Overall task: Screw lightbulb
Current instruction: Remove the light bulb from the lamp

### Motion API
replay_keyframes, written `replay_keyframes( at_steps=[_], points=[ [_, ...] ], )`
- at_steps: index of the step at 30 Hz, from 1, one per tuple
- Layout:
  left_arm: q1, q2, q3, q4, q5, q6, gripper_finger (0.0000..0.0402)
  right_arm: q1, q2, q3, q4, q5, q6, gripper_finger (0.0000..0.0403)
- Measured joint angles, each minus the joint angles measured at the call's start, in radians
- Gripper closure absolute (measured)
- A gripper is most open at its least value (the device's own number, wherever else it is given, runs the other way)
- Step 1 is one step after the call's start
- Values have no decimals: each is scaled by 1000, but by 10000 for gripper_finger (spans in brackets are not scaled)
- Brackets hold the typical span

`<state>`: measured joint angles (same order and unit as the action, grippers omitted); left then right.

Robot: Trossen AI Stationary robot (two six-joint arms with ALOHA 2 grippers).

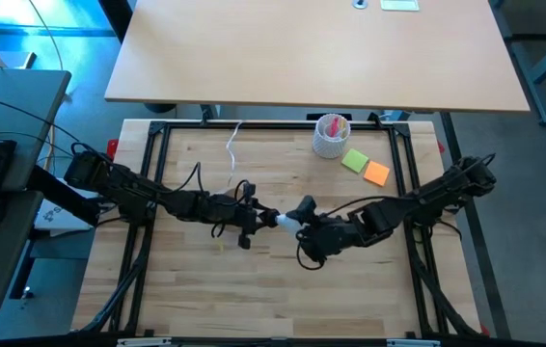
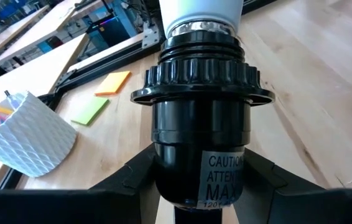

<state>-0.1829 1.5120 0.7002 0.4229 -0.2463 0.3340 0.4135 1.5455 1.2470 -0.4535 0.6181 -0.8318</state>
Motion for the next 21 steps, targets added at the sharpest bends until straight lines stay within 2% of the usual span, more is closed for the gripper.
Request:
replay_keyframes(
  at_steps=[3, 7, 12, 16, 21],
  points=[
    [0, 0, 1, 1, 1, -2, 257, 7, 0, 0, 0, 22, 6, 129],
    [0, 0, 1, -3, 4, -11, 257, 13, 0, 0, 7, 38, 122, 109],
    [0, 0, 0, -7, 2, -17, 257, 34, -3, 1, 17, 105, 241, 79],
    [0, 0, 0, -5, 2, -17, 257, 67, -3, 22, 2, 146, 315, 70],
    [0, 0, -2, -19, 1, -17, 257, 92, -3, 86, -19, 148, 552, 69]
  ],
)
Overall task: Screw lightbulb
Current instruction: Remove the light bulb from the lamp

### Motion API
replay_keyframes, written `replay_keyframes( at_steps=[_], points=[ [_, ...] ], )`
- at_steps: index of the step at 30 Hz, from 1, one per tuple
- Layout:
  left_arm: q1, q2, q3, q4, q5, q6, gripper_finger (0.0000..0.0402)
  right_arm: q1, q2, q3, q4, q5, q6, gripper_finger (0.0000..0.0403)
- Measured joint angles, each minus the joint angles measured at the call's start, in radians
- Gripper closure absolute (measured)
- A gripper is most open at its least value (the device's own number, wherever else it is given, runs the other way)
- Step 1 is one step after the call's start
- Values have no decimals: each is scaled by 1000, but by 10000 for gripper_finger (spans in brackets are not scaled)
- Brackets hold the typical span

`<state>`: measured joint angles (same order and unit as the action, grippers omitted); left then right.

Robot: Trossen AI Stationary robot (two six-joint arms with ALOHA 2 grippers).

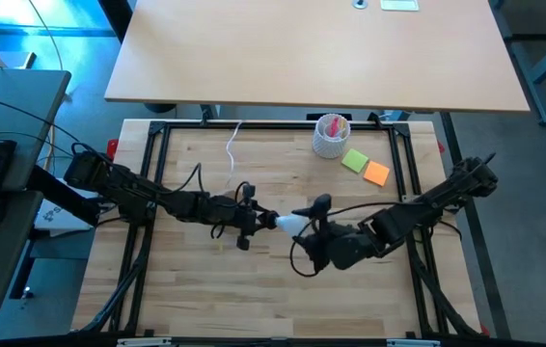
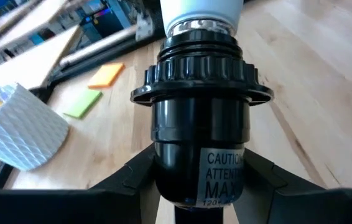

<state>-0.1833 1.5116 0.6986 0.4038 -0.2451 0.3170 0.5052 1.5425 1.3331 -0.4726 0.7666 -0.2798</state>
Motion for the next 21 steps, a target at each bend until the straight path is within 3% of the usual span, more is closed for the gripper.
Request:
replay_keyframes(
  at_steps=[6, 11, 16, 21],
  points=[
    [-1, 0, -1, -2, -2, -1, 257, 2, -10, 63, -203, -38, 372, 69],
    [-1, 0, -1, -1, -3, -1, 257, 15, -59, -74, -250, -13, 656, 69],
    [-5, 0, 0, -6, -1, 6, 257, 19, -89, -312, 68, -22, 835, 69],
    [1, 0, 0, -7, 0, 25, 257, -11, -90, -448, 467, -53, 881, 69]
  ],
)
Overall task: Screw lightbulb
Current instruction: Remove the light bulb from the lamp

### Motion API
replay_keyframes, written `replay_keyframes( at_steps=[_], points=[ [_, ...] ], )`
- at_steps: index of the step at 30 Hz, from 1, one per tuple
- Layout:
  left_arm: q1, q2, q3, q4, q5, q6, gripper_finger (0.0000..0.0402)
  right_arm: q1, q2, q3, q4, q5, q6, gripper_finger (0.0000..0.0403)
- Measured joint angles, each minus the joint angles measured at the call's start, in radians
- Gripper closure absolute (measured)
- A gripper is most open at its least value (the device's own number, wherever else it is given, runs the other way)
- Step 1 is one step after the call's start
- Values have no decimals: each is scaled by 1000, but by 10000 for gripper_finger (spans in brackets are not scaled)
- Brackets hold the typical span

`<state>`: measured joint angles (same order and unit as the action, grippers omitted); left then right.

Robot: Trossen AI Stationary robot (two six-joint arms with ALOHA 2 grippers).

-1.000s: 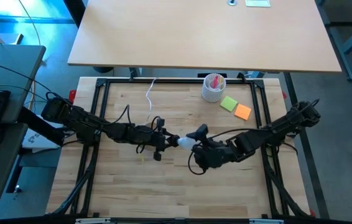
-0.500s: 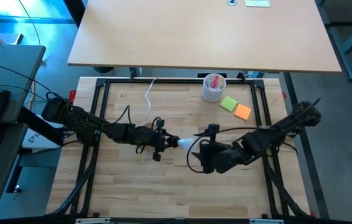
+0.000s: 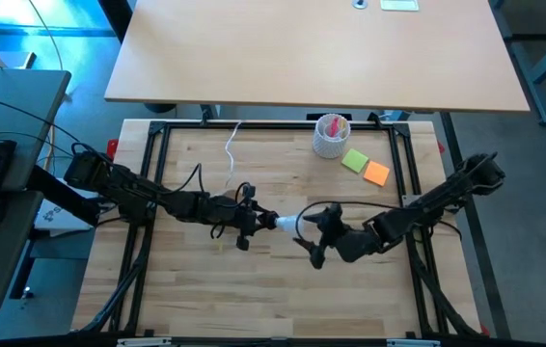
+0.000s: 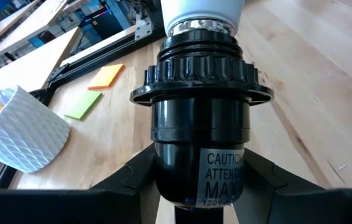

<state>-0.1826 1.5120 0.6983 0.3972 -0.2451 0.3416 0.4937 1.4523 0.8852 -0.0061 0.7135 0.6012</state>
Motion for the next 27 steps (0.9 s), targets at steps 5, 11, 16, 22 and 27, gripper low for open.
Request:
replay_keyframes(
  at_steps=[5, 11, 16, 22, 27],
  points=[
    [0, 0, 0, 5, 0, 1, 257, -35, -1, 2, 147, -65, -41, 69],
    [0, 0, 0, 10, 0, -5, 257, -94, -1, 36, 112, -154, -86, 69],
    [0, 0, 0, 11, 0, -14, 257, -121, -1, 93, 22, -222, -223, 86],
    [0, 0, 2, 14, -8, -19, 257, -119, -1, 252, -334, -183, -460, 144],
    [0, 0, 2, 11, 1, -17, 257, -112, -1, 324, -448, -188, -711, 163]
  ],
)
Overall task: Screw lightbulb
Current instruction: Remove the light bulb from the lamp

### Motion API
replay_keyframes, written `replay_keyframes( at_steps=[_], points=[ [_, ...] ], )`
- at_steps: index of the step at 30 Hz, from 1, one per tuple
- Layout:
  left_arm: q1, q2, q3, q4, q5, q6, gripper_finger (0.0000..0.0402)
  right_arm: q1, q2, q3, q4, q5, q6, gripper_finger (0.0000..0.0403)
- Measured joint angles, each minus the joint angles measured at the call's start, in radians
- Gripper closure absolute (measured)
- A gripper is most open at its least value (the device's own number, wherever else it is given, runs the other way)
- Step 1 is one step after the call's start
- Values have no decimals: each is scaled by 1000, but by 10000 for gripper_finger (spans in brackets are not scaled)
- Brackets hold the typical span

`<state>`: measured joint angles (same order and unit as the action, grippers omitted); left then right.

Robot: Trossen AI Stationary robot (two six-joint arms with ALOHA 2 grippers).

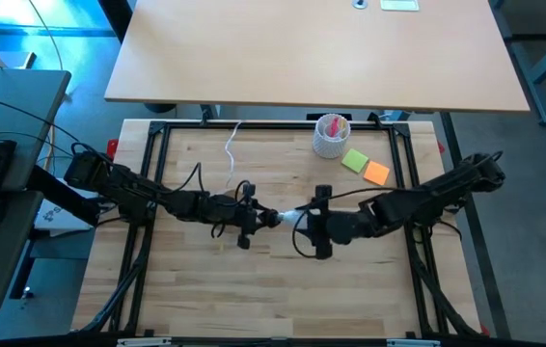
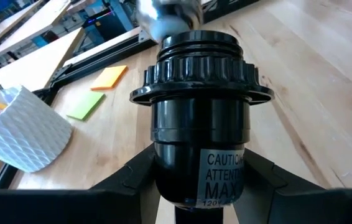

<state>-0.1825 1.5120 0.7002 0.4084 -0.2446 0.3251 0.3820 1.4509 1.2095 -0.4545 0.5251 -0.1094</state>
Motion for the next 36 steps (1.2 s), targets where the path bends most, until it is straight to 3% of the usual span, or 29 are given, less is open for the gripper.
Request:
replay_keyframes(
  at_steps=[3, 9, 13, 16, 20, 23, 26, 30, 36],
  points=[
    [0, 0, 0, 3, 1, 1, 257, 1, 0, 25, -4, -3, -39, 164],
    [2, 0, 0, 3, 0, 0, 257, 48, -3, 75, -159, 19, 155, 165],
    [33, 4, -2, 57, 0, -11, 259, 103, -34, 18, -354, 100, 403, 166],
    [83, 25, -2, 195, 65, 14, 265, 145, -68, -99, -379, 160, 616, 166],
    [196, 48, -2, 359, 228, 16, 263, 200, -100, -279, -259, 220, 832, 166],
    [308, 54, -2, 398, 264, 13, 261, 223, -98, -405, -85, 262, 912, 166],
    [427, 55, -2, 405, 277, -31, 261, 228, -97, -511, 133, 287, 913, 166],
    [557, 55, -2, 393, 391, -97, 260, 225, -95, -595, 332, 329, 870, 166],
    [672, 55, -2, 361, 465, -141, 260, 203, -95, -617, 422, 366, 827, 166]
  ],
)
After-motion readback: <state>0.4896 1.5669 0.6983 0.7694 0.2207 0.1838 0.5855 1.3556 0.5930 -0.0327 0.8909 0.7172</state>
